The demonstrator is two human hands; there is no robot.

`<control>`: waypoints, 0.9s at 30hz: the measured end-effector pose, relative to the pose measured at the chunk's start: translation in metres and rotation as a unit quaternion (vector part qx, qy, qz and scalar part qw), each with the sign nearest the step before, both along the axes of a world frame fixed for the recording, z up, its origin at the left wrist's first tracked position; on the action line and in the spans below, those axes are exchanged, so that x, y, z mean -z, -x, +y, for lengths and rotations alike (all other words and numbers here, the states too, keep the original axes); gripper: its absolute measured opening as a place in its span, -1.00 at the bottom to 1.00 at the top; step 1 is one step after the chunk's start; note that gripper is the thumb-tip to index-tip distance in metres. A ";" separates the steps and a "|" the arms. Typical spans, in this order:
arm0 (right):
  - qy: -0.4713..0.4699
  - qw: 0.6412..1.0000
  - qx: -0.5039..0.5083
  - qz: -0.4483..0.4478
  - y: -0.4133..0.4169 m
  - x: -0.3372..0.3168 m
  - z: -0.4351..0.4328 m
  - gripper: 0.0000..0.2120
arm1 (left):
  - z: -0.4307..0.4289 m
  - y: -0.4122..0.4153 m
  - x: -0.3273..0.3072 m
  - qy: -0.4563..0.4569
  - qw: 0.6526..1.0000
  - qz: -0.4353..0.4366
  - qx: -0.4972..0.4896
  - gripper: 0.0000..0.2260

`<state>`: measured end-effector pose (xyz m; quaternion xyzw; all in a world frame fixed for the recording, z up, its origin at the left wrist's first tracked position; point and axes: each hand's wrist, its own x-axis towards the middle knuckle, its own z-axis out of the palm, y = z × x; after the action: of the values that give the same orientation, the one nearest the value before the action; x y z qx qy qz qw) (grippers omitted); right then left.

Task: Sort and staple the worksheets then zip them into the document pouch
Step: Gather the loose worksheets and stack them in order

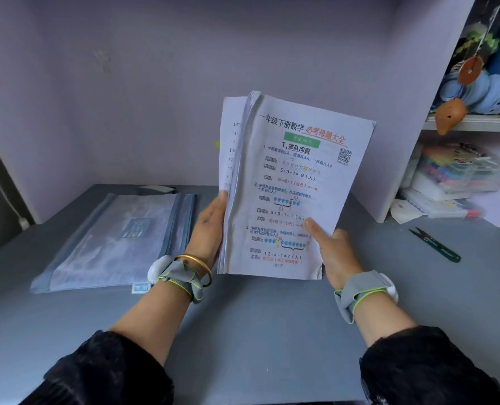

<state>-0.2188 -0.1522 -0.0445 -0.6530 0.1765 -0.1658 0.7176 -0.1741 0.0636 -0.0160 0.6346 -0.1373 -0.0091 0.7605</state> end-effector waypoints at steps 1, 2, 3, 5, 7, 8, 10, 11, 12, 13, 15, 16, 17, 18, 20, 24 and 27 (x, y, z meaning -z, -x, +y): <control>0.001 1.000 0.005 -0.007 0.000 -0.001 0.001 -0.59 | 0.000 0.000 0.000 0.001 1.000 0.017 -0.005 -0.54; 0.005 1.000 0.013 -0.012 0.000 -0.001 0.001 -0.61 | 0.001 0.000 0.000 0.002 1.000 0.025 -0.010 -0.49; 0.006 1.000 0.020 -0.021 0.000 -0.001 0.001 -0.66 | 0.002 0.001 -0.001 0.006 1.000 0.020 -0.008 -0.50; 0.008 0.999 0.026 -0.044 0.002 -0.001 0.001 -0.76 | 0.005 0.001 0.000 -0.023 0.999 -0.037 0.014 -0.65; 0.011 0.997 0.027 -0.071 0.003 -0.002 0.002 -0.84 | 0.005 0.003 0.001 -0.075 0.993 -0.085 0.033 -0.69; 0.009 0.996 0.027 -0.084 0.005 -0.004 0.003 -0.87 | 0.004 0.003 0.001 -0.101 0.990 -0.098 0.026 -0.70; 0.005 0.993 0.029 -0.113 0.008 -0.009 0.006 -0.82 | 0.003 0.003 0.001 -0.131 0.985 -0.111 -0.013 -0.80; 0.008 0.990 0.028 -0.135 0.009 -0.013 0.007 -0.75 | 0.004 0.001 0.000 -0.125 0.986 -0.105 -0.028 -0.84; 0.008 0.987 0.027 -0.159 0.010 -0.017 0.007 -0.65 | 0.005 0.000 -0.001 -0.110 0.989 -0.098 -0.035 -0.87; 0.002 0.984 0.025 -0.178 0.009 -0.019 0.006 -0.53 | 0.007 -0.002 -0.002 -0.094 0.991 -0.092 -0.036 -0.89; -0.012 0.979 0.017 -0.203 0.007 -0.022 0.001 -0.36 | 0.008 -0.004 -0.003 -0.074 0.992 -0.091 -0.038 -0.91; -0.007 0.979 0.011 -0.204 0.005 -0.023 -0.001 -0.33 | 0.009 -0.004 -0.004 -0.066 0.993 -0.095 -0.035 -0.90; 0.009 0.981 0.001 -0.195 0.004 -0.024 -0.003 -0.33 | 0.009 -0.004 -0.004 -0.055 0.993 -0.097 -0.029 -0.89; 0.025 0.983 -0.008 -0.180 0.004 -0.024 -0.004 -0.38 | 0.008 -0.004 -0.004 -0.046 0.994 -0.094 -0.023 -0.87; 0.054 0.987 -0.022 -0.151 0.006 -0.025 -0.002 -0.56 | 0.008 -0.005 -0.002 -0.034 0.996 -0.079 -0.017 -0.80; 0.073 0.989 -0.036 -0.121 0.007 -0.019 0.000 -0.77 | 0.007 -0.006 0.002 -0.018 0.999 -0.042 -0.027 -0.85; 0.060 0.987 -0.011 -0.146 0.007 -0.025 0.002 -0.91 | 0.005 -0.006 -0.002 0.026 0.999 -0.036 -0.017 -0.88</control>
<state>-0.2253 -0.1498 -0.0196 -0.6656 0.0519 -0.2617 0.6970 -0.1677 0.0686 -0.0144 0.6171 -0.1538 0.0300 0.7712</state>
